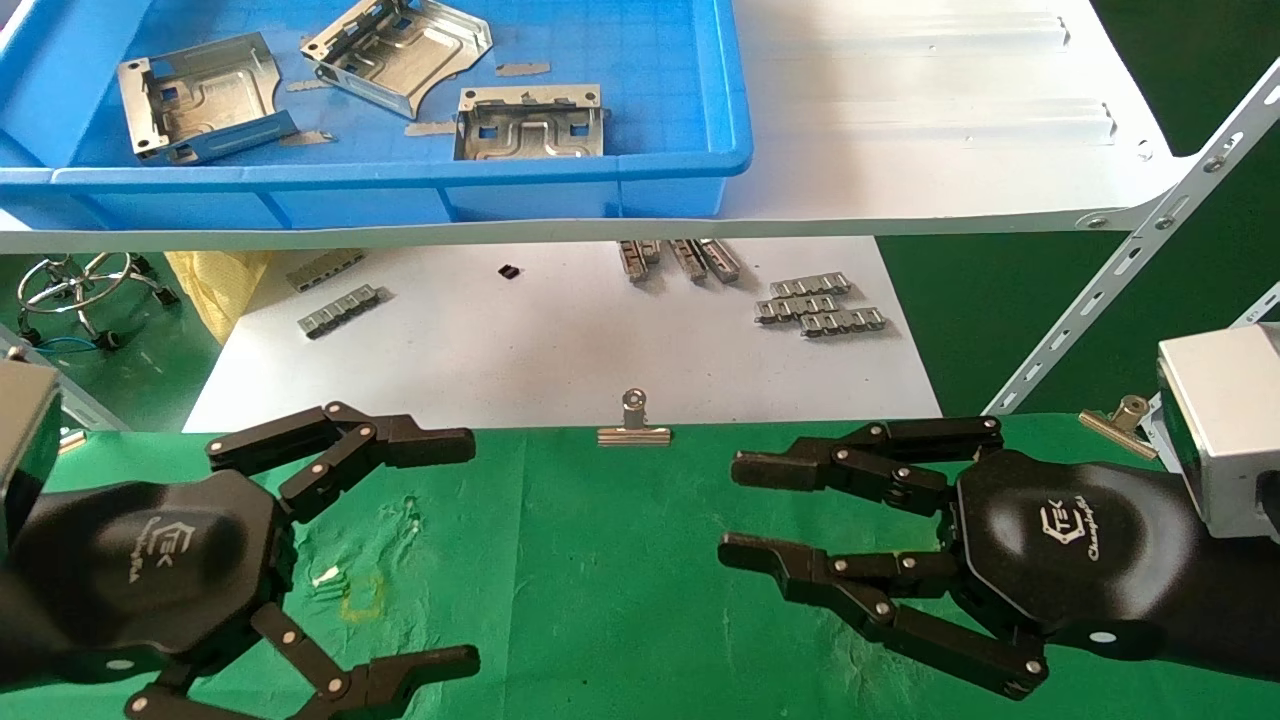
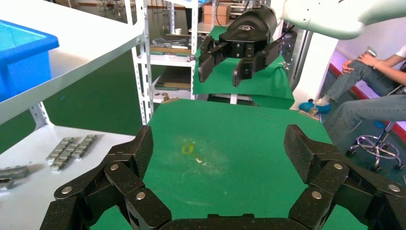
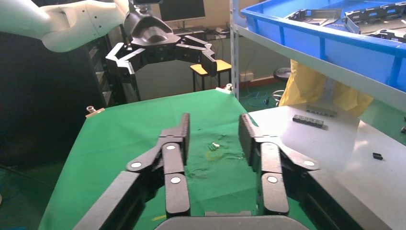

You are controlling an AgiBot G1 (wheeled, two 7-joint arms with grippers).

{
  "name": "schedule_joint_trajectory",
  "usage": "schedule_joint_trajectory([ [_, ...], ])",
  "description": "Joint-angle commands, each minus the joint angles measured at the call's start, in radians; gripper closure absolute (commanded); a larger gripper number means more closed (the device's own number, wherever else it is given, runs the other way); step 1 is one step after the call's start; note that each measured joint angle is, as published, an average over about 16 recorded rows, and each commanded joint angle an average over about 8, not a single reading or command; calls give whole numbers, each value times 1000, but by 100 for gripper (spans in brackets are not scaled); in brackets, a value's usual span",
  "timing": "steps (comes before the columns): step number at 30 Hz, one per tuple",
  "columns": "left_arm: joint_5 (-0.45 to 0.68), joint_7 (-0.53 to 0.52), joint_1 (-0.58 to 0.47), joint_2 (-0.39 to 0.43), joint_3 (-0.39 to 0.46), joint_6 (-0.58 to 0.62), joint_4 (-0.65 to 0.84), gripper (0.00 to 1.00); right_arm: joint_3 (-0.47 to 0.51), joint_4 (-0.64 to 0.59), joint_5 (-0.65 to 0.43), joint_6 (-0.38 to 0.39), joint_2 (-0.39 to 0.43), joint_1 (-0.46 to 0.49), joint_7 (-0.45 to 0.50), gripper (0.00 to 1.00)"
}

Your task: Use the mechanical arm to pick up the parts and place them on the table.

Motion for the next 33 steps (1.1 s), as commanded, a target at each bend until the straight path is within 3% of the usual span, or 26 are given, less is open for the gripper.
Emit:
schedule_joint_trajectory([
  [1, 0, 0, 0, 0, 0, 0, 0, 0, 0, 0, 0, 0, 0, 0, 0, 100],
  [21, 15, 1, -32, 3, 3, 4, -4, 0, 0, 0, 0, 0, 0, 0, 0, 100],
  [26, 55, -8, -150, 32, 15, 10, 30, 0, 0, 0, 0, 0, 0, 0, 0, 100],
  [33, 195, 35, -431, 138, 69, 31, 236, 0, 0, 0, 0, 0, 0, 0, 0, 100],
])
